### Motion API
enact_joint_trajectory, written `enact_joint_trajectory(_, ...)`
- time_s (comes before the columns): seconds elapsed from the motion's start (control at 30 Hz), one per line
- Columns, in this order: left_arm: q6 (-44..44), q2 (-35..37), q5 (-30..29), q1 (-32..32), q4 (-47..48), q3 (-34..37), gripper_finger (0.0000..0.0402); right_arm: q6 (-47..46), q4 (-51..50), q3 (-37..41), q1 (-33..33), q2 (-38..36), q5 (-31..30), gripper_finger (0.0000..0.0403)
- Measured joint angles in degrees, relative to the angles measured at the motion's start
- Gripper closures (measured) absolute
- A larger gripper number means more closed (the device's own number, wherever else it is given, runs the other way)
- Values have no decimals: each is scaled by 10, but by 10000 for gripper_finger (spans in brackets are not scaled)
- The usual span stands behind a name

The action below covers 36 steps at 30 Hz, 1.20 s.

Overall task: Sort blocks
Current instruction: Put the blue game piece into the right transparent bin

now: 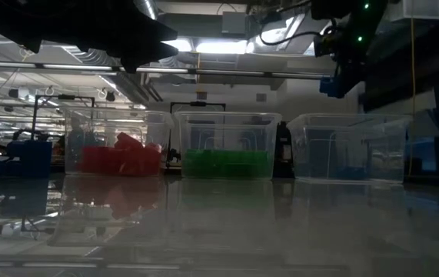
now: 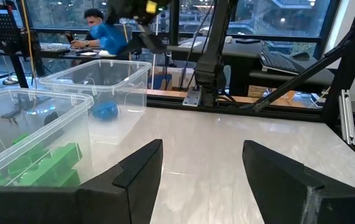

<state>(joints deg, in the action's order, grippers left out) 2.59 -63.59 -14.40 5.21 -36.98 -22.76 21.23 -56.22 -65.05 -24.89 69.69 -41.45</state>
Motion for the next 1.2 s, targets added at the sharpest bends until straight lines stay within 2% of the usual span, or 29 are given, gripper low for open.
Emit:
enact_joint_trajectory(0.23,0,0,0,0,0,0,189,33,26,4,-51,0,23,56)
enact_joint_trajectory(0.37,0,0,0,0,0,0,189,42,26,4,-60,0,56,41)
enact_joint_trajectory(0.5,0,0,0,0,0,0,189,45,21,4,-59,0,64,10)
enact_joint_trajectory(0.63,0,0,0,0,0,0,189,35,16,4,-59,0,83,15)
enact_joint_trajectory(0.7,0,0,0,0,0,0,189,10,5,4,-51,-1,118,16)
enact_joint_trajectory(0.8,-2,0,0,0,0,0,189,3,8,4,-4,-1,161,14)
enact_joint_trajectory(0.93,-17,0,-1,0,-1,0,189,2,62,13,99,-1,166,13)
enact_joint_trajectory(1.07,-11,0,-7,0,1,0,189,2,162,51,202,-1,166,13)
enact_joint_trajectory(1.2,-3,4,-7,0,42,0,189,4,322,125,284,-1,166,13)
